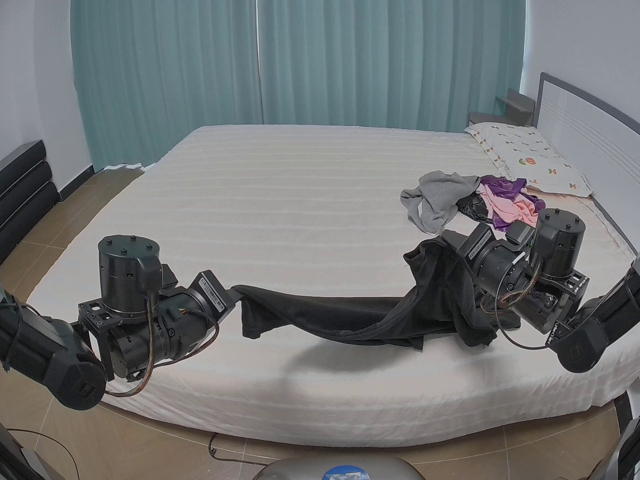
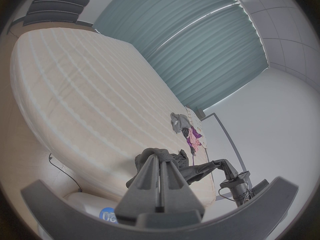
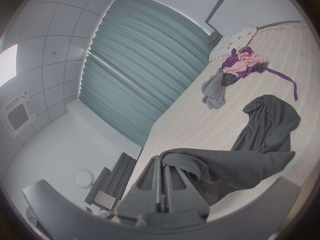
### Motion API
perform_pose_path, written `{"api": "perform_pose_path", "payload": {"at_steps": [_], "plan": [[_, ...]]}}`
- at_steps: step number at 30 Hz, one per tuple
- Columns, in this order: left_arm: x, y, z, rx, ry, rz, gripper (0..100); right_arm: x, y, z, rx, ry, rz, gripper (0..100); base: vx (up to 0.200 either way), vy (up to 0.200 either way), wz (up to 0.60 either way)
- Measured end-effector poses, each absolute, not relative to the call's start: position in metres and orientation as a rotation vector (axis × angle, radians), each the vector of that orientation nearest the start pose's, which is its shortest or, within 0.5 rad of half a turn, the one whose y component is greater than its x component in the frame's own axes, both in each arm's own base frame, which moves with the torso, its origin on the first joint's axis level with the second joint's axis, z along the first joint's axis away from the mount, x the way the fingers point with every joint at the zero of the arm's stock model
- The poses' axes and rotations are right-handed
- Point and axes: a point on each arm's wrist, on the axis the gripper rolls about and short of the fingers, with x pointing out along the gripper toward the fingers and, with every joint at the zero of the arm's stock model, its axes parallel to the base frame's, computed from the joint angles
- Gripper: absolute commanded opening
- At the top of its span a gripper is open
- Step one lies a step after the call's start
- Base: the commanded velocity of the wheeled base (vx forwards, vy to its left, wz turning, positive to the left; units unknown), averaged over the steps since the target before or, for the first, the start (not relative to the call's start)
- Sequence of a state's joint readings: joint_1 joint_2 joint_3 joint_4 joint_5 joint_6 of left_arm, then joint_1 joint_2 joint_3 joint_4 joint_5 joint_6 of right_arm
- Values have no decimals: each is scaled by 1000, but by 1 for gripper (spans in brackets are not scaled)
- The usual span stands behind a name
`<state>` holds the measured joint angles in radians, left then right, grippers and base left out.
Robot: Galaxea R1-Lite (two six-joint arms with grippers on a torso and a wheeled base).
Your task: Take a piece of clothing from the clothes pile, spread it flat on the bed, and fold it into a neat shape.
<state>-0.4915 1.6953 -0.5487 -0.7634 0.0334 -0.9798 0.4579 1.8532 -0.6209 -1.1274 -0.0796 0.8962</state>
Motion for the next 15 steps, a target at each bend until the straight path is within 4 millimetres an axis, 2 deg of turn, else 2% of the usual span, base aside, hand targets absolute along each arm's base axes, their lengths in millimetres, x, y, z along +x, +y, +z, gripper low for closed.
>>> {"api": "perform_pose_path", "payload": {"at_steps": [15], "plan": [[244, -121, 135, -862, 535, -212, 0, 284, 136, 139, 854, 257, 300, 0, 0, 200, 0]]}}
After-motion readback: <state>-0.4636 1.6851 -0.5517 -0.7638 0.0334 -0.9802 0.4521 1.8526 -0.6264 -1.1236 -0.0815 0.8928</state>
